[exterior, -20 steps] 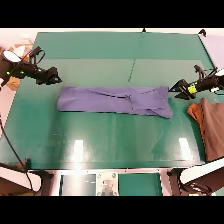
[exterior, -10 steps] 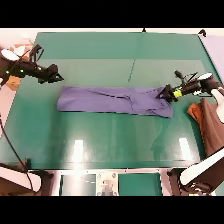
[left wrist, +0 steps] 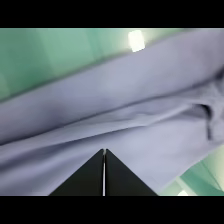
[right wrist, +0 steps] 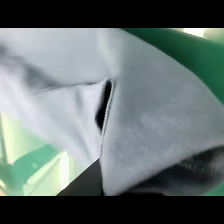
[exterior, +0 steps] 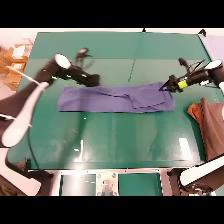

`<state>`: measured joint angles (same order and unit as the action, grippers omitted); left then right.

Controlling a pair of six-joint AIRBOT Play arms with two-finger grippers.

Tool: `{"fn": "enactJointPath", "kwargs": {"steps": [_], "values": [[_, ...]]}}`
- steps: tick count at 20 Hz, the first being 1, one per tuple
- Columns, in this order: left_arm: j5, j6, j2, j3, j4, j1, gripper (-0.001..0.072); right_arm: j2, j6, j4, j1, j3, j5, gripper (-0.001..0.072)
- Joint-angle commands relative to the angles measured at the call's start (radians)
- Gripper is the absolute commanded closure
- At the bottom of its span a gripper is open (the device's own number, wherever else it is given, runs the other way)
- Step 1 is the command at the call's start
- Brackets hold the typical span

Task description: Fold the shirts.

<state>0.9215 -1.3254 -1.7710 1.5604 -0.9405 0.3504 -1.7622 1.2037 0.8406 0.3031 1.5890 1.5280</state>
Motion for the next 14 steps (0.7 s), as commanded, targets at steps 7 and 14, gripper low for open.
{"fn": "enactJointPath", "kwargs": {"steps": [7, 14], "values": [[-0.168, -0.064, -0.267, 0.185, 0.018, 0.264, 0.0678, 0.249, 0.099, -0.064, -0.070, 0.183, 0.198, 0.0693], [0.008, -0.054, -0.346, 0.336, 0.004, 0.258, 0.0678, 0.247, 0.133, -0.067, -0.135, 0.215, 0.196, 0.0693]]}}
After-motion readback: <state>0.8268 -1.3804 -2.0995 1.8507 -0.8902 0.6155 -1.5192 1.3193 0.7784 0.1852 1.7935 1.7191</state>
